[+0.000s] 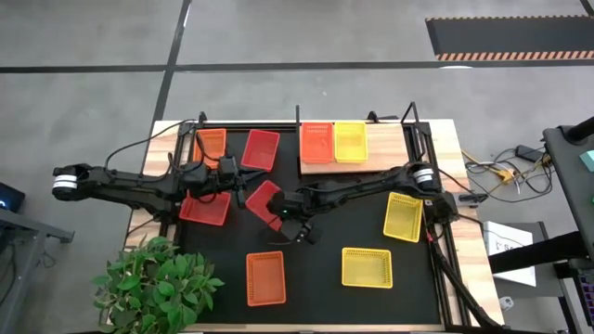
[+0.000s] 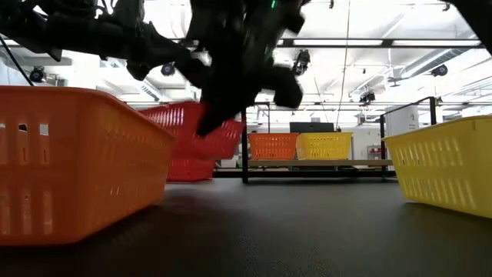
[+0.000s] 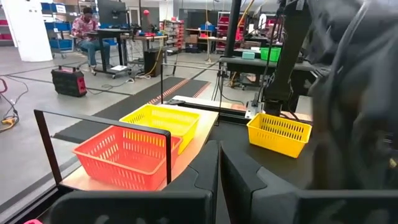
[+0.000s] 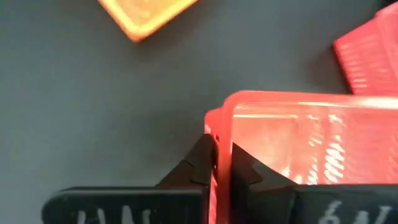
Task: Stack baskets on shelf by color
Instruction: Put the bottom right red bin on the shelf
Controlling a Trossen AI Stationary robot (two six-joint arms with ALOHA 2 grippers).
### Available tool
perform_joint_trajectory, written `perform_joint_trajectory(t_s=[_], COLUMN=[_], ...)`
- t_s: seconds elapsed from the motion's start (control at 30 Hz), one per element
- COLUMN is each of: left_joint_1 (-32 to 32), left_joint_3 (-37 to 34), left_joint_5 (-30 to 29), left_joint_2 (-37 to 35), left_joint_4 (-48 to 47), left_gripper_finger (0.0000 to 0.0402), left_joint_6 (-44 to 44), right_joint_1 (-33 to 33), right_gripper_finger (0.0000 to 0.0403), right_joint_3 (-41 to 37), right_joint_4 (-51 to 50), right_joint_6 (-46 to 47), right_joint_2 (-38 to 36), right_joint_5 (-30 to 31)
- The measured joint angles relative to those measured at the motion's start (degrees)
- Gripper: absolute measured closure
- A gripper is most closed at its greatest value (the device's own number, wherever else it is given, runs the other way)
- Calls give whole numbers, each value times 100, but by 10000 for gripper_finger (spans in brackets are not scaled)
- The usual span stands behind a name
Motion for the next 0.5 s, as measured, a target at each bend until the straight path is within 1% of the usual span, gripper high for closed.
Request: perform_joint_trajectory(t_s=[0.13, 0.33, 0.37, 0.5], left_joint_1=[0, 0, 0, 0], left_joint_3=[2, 0, 0, 0], left_joint_5=[0, 0, 0, 0], left_joint_2=[0, 22, 22, 24], left_joint_4=[25, 69, 59, 60], left_gripper_finger=[402, 402, 402, 402], left_joint_6=[-20, -52, -52, -52], right_joint_1=[131, 168, 173, 171], right_gripper_finger=[395, 395, 395, 395], right_joint_3=[-19, -285, -327, -490], right_joint_4=[-529, -1327, -1408, -1702], right_joint_6=[366, 1476, 1675, 2358], right_joint_2=[-592, -1717, -1911, -2606], right_joint_5=[138, 225, 411, 1494])
